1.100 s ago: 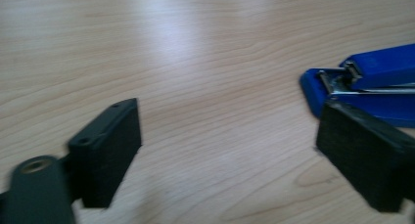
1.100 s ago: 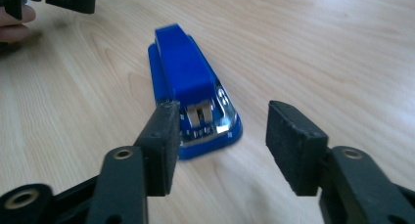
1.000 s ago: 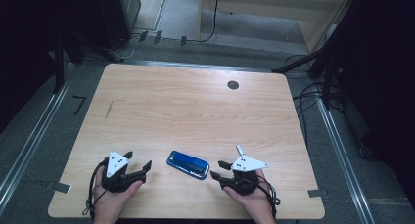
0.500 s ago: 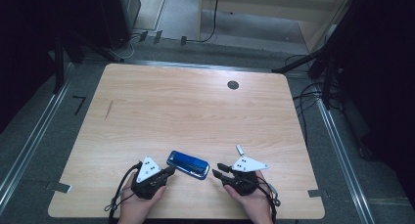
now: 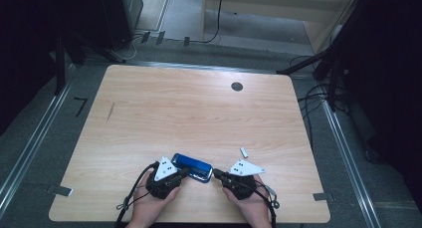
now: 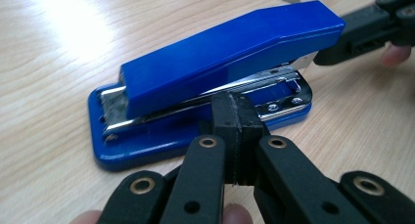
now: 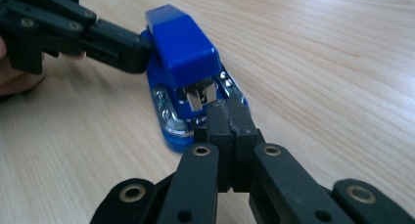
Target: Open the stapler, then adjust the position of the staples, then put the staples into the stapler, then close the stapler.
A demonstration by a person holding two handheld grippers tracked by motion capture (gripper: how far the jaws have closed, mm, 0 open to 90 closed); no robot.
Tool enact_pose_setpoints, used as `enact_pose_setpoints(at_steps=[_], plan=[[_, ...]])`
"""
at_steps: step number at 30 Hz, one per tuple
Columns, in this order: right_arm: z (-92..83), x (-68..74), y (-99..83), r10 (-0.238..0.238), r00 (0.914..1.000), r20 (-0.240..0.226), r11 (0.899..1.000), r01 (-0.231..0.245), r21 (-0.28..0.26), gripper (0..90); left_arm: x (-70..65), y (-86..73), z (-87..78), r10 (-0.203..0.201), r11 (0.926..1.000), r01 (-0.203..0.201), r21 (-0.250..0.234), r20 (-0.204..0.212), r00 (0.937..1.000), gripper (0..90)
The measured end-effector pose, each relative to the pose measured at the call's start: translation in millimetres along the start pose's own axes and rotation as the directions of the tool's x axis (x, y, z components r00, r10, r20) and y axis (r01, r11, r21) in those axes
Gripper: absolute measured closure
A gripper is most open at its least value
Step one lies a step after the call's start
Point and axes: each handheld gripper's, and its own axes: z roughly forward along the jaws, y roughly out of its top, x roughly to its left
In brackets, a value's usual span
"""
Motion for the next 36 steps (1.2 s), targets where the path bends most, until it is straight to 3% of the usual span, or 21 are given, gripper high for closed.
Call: enact_pose_setpoints(at_steps=[4, 8, 11, 17, 25, 36], plan=[[4.4, 0.7, 0.8, 0.012, 0.9999, 0.004, 1.000, -0.013, 0.012, 90.0, -4.1, 3.1, 5.3, 0.053, 0.9985, -0.053, 0.014, -0.001, 0.9986, 90.0], [7.5, 4.3, 2.1, -0.007, 0.9997, 0.025, 1.000, 0.007, 0.022, 90.0, -4.4, 3.6, 7.0, 0.057, 0.9981, -0.057, 0.021, 0.002, 0.9984, 90.0], [7.8, 3.1, 2.3, 0.003, 0.9998, 0.022, 1.000, -0.003, 0.026, 90.0, -6.5, 3.9, 7.6, 0.083, 0.9961, -0.083, 0.032, 0.001, 0.9966, 90.0], [5.6, 5.4, 1.8, -0.010, 0.9999, 0.006, 0.999, 0.009, 0.039, 90.0, -4.3, 3.9, 7.4, 0.064, 0.9975, -0.064, 0.030, 0.012, 0.9979, 90.0], [4.0, 4.8, 4.1, -0.005, 1.0000, 0.004, 1.000, 0.005, 0.025, 90.0, -5.0, 3.7, 7.1, 0.068, 0.9972, -0.068, 0.032, 0.003, 0.9977, 90.0], [5.3, 6.4, 1.9, -0.018, 0.9998, -0.012, 0.999, 0.019, 0.046, 90.0, -4.0, 2.9, 5.1, 0.056, 0.9983, -0.056, 0.016, -0.006, 0.9984, 90.0]])
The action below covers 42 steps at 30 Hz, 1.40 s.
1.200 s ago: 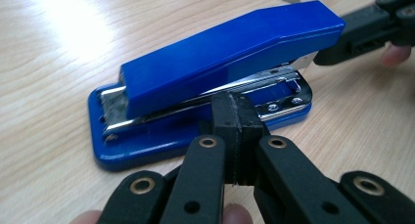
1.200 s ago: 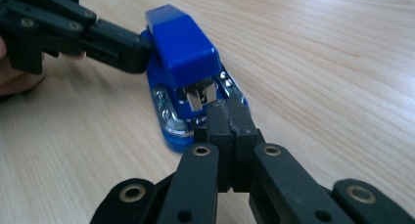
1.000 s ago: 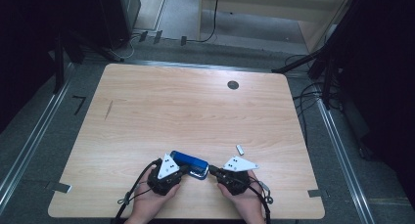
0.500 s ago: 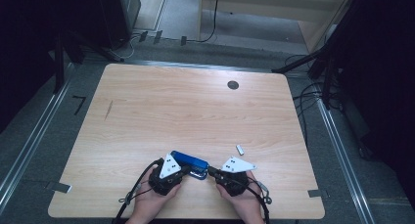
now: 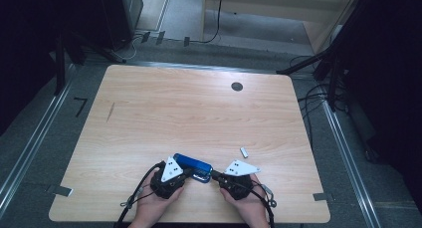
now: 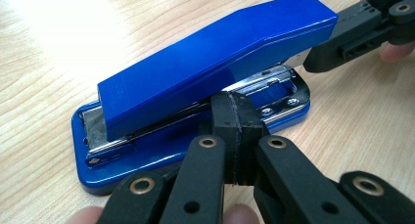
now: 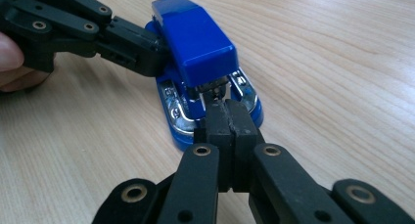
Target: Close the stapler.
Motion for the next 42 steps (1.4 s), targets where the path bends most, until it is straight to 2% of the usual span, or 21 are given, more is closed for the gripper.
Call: enact_pose_setpoints(at_steps=[3, 14, 23, 26, 32, 42], plan=[[1.3, 0.9, -1.0, -0.005, 1.0000, 0.007, 1.000, 0.005, 0.014, 90.0, 0.0, -0.1, 0.0, 0.000, 1.0000, 0.000, 0.000, 0.000, 1.0000, 90.0], [-0.5, 2.4, -0.6, 0.001, 1.0000, 0.006, 1.000, -0.001, 0.005, 90.0, 2.2, 0.2, 1.1, -0.016, 0.9998, 0.016, 0.008, 0.011, 0.9998, 90.0], [-1.9, 2.7, 0.3, 0.000, 1.0000, 0.005, 1.000, 0.000, -0.012, 90.0, 1.0, 0.2, 0.9, -0.001, 0.9999, 0.001, 0.012, -0.001, 1.0000, 90.0], [-3.4, 3.4, 2.0, 0.009, 0.9999, 0.010, 0.999, -0.008, -0.037, 90.0, 1.5, 0.3, 1.4, -0.006, 0.9999, 0.006, 0.013, 0.008, 0.9999, 90.0], [-4.3, 3.7, 3.1, 0.006, 1.0000, 0.007, 0.999, -0.006, -0.042, 90.0, 4.2, 0.5, 1.5, -0.023, 0.9996, 0.022, 0.017, 0.027, 0.9994, 90.0], [-8.5, 4.2, 7.4, 0.009, 0.9999, -0.007, 0.995, -0.010, -0.098, 90.0, 2.7, 0.4, 1.5, -0.013, 0.9998, 0.013, 0.016, 0.017, 0.9998, 90.0]])
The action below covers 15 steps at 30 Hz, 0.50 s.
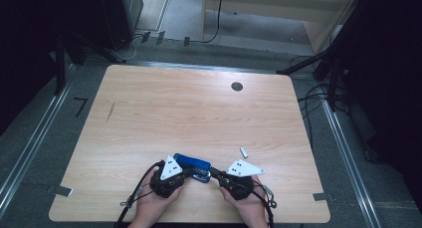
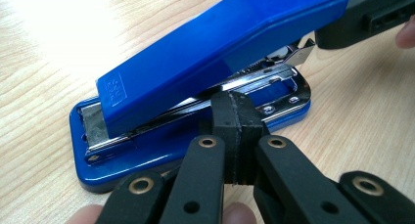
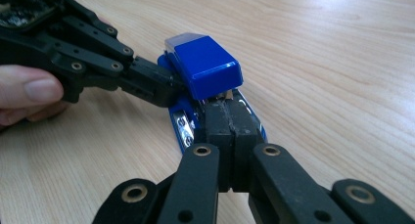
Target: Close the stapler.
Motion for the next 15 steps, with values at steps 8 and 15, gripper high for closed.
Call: enact_pose_setpoints(at_steps=[8, 15], plan=[[-2.5, 4.2, 9.3, -0.022, 0.9998, 0.004, 0.999, 0.022, -0.029, 90.0, -0.9, -0.1, 0.1, 0.007, 1.0000, -0.007, 0.000, -0.004, 1.0000, 90.0], [-3.2, 7.3, 17.7, -0.031, 0.9995, 0.000, 0.998, 0.031, -0.052, 90.0, -2.0, 0.0, -0.1, 0.016, 0.9999, -0.016, 0.002, -0.011, 0.9998, 90.0]])
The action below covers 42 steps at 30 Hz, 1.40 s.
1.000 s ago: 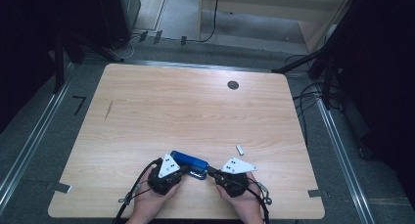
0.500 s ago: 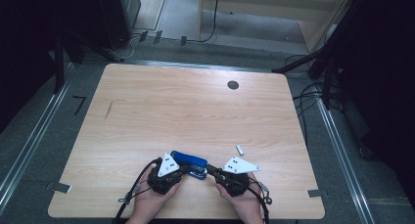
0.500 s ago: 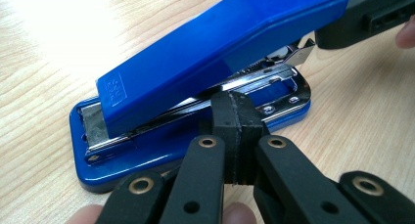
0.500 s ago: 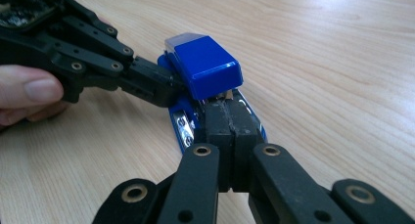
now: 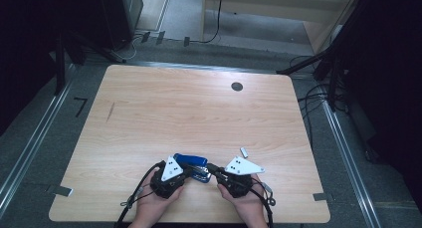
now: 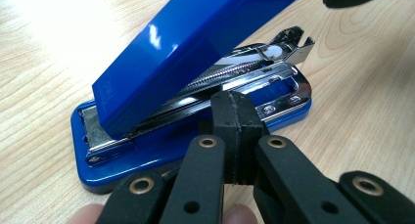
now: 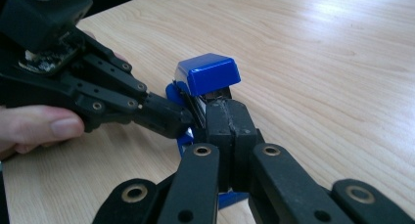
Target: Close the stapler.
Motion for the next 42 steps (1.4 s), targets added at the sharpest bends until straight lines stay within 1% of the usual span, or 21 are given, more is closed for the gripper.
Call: enact_pose_setpoints(at_steps=[5, 6, 11, 12, 19, 24, 31, 36, 42], plan=[[1.2, 2.3, 7.4, -0.007, 1.0000, -0.004, 1.000, 0.006, -0.019, 90.0, -0.6, -0.1, 0.3, 0.002, 1.0000, -0.002, -0.004, -0.002, 1.0000, 90.0], [1.7, 2.8, 10.2, -0.007, 0.9999, -0.011, 1.000, 0.007, -0.023, 90.0, -0.8, -0.2, 0.4, 0.003, 1.0000, -0.003, -0.005, -0.004, 1.0000, 90.0], [2.6, 3.7, 15.0, -0.018, 0.9997, -0.015, 1.000, 0.017, -0.024, 90.0, -1.1, -0.2, 0.3, 0.009, 1.0000, -0.009, -0.003, -0.008, 0.9999, 90.0], [3.3, 3.9, 16.9, -0.020, 0.9996, -0.019, 0.999, 0.020, -0.027, 90.0, -1.0, -0.2, 0.5, 0.003, 1.0000, -0.003, -0.006, -0.005, 1.0000, 90.0], [5.4, 6.0, 22.4, -0.028, 0.9993, -0.025, 0.999, 0.027, -0.036, 90.0, -0.8, -0.1, 0.4, 0.005, 1.0000, -0.005, -0.005, -0.004, 1.0000, 90.0], [8.7, 8.4, 30.6, -0.045, 0.9985, -0.031, 0.998, 0.044, -0.037, 90.0, -1.3, -0.1, 0.3, 0.012, 0.9999, -0.012, -0.003, -0.004, 0.9999, 90.0], [13.3, 10.5, 37.3, -0.053, 0.9979, -0.039, 0.997, 0.051, -0.050, 90.0, -2.0, -0.2, 0.3, 0.018, 0.9998, -0.018, -0.003, -0.008, 0.9998, 90.0], [16.0, 12.0, 41.5, -0.062, 0.9971, -0.043, 0.997, 0.060, -0.051, 90.0, -2.2, -0.2, 0.5, 0.015, 0.9999, -0.015, -0.005, -0.008, 0.9999, 90.0], [21.4, 13.9, 47.1, -0.068, 0.9962, -0.055, 0.996, 0.065, -0.060, 90.0, -2.5, -0.2, 0.3, 0.023, 0.9997, -0.023, -0.001, -0.011, 0.9997, 90.0]])
